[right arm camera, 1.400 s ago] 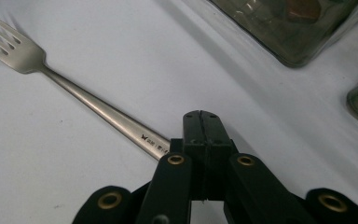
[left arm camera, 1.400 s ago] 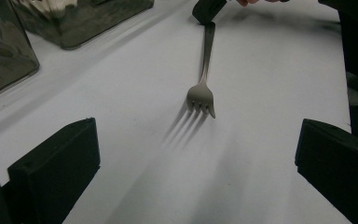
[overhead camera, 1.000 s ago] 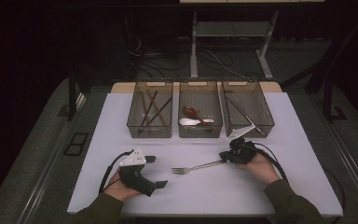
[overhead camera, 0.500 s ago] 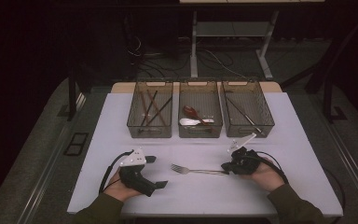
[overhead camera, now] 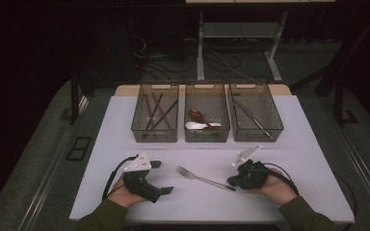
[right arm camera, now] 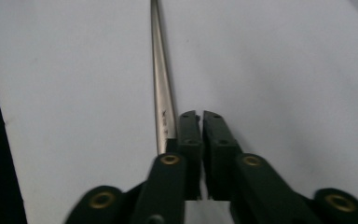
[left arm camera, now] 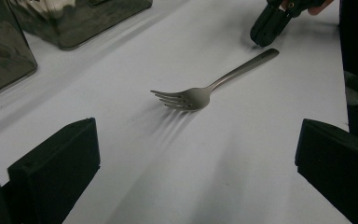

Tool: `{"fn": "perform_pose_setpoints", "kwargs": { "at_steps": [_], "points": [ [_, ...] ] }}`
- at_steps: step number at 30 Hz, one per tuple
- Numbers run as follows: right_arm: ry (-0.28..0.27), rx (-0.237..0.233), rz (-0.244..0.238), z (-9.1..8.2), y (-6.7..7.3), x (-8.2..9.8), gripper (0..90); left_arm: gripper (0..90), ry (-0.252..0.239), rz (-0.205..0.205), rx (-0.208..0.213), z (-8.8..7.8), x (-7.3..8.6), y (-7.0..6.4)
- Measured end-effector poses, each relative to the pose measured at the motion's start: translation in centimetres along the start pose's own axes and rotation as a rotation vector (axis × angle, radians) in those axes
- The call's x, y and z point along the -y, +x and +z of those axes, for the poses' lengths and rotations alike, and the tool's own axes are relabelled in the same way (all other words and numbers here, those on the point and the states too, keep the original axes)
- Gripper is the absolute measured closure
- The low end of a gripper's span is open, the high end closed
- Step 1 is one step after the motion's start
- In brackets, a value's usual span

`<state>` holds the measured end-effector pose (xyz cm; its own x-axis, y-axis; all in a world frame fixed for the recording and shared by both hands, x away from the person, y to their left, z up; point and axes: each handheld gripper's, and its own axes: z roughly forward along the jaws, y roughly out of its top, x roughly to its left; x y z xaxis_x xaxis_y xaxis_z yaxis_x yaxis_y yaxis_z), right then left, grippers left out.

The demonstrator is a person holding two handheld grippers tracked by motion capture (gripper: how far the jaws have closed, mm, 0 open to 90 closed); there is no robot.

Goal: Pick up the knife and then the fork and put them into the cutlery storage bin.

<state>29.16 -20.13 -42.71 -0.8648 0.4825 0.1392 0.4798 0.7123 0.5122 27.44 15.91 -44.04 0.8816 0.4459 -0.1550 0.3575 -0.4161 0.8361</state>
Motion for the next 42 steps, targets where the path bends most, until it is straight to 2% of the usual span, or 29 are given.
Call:
{"fn": "perform_pose_setpoints", "kwargs": {
  "at_steps": [1,3,5,10,14,18,23,26,36,42],
  "points": [
    [0.013,0.002,-0.019,-0.1,-0.1,-0.4,80.5,0.0,0.0,0.002,-0.001,0.0,0.0,0.0],
    [0.03,0.011,-0.029,-0.1,-0.1,-1.4,76.7,0.0,-0.002,0.001,-0.001,0.0,0.0,0.1],
    [0.053,0.002,-0.051,0.1,0.1,-2.6,75.5,0.0,-0.002,0.001,-0.002,0.0,0.0,0.1],
    [0.151,-0.007,-0.115,1.7,1.1,-5.8,74.5,0.0,-0.001,0.002,0.001,0.0,0.0,0.0],
    [0.23,-0.033,-0.152,3.2,2.0,-8.0,74.5,0.0,-0.009,0.0,0.003,-0.1,0.0,0.0],
    [0.302,-0.019,-0.185,4.4,2.7,-9.3,74.7,0.0,-0.01,0.003,0.005,-0.1,0.0,0.0],
    [0.352,-0.013,-0.201,5.4,3.0,-9.9,77.5,0.0,-0.012,0.0,0.005,-0.1,0.0,-0.1],
    [0.365,0.013,-0.221,5.5,3.1,-10.1,82.6,0.0,-0.013,-0.002,0.006,0.0,0.0,-0.1],
    [0.377,0.028,-0.229,5.5,3.3,-10.2,85.0,0.0,-0.009,0.003,0.005,-0.1,0.0,-0.1],
    [0.325,0.031,-0.207,4.6,2.7,-9.9,85.0,0.0,-0.009,0.001,0.006,-0.1,0.0,0.0]
  ]
}}
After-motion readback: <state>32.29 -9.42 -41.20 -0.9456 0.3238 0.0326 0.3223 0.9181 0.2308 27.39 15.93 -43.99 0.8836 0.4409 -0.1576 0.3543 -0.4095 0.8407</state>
